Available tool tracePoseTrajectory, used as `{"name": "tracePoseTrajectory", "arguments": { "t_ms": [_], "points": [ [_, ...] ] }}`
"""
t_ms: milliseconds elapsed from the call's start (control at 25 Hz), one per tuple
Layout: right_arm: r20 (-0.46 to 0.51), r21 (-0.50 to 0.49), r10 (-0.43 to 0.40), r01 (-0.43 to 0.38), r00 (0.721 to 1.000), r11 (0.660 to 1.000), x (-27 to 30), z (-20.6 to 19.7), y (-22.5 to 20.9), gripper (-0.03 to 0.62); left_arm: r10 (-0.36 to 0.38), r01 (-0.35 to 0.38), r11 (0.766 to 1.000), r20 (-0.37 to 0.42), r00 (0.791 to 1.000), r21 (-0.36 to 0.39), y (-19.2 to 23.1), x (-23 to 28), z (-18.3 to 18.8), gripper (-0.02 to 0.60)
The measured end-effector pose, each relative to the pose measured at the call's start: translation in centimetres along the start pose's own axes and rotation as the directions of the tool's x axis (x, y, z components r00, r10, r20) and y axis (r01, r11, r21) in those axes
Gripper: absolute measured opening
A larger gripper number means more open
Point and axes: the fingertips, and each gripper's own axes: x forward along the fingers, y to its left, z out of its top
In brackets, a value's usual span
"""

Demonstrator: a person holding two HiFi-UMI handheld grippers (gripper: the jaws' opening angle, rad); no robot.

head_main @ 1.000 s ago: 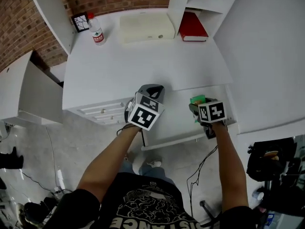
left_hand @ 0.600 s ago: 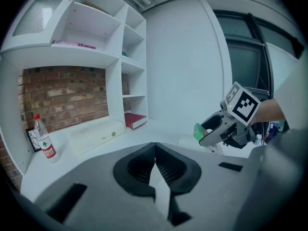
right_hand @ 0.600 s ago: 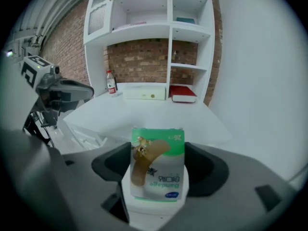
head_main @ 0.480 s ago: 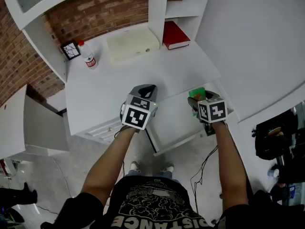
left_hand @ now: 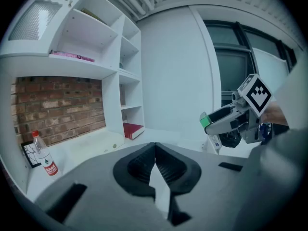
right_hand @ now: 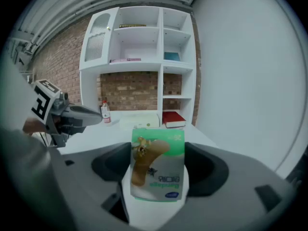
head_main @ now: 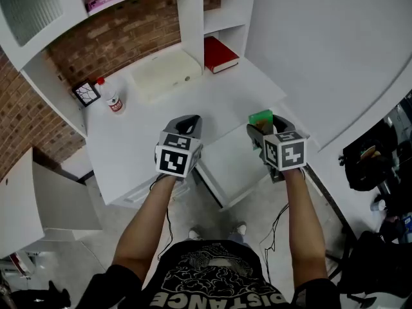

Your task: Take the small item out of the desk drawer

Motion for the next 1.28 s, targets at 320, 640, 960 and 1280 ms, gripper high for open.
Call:
{"name": "tracePoseTrajectory", "arguments": {
  "t_ms": [320, 640, 960, 1280],
  "points": [
    [0.102, 0.033, -0.075, 0.072, 0.992, 0.997, -2.6, 1.6, 2.2, 0.344, -0.036, 0.036, 0.999, 0.025, 0.999, 0.029, 1.1, -1.7, 0.3, 0.008],
    [0.150, 0.046, -0.156, 0.151, 0.976, 0.988, -4.2, 1.9, 2.5, 0.344, -0.074, 0.073, 0.997, 0.027, 0.997, 0.033, 0.9, -1.8, -0.3, 0.008],
    [0.167, 0.052, -0.183, 0.176, 0.969, 0.983, -5.0, 2.1, 2.5, 0.344, -0.086, 0.084, 0.995, 0.046, 0.995, 0.045, 0.8, -1.7, -0.3, 0.009],
    [0.171, 0.036, -0.180, 0.177, 0.969, 0.984, -5.2, 2.6, 2.8, 0.344, -0.091, 0.090, 0.995, 0.034, 0.995, 0.039, 0.5, -2.2, -0.1, 0.008]
  ]
}}
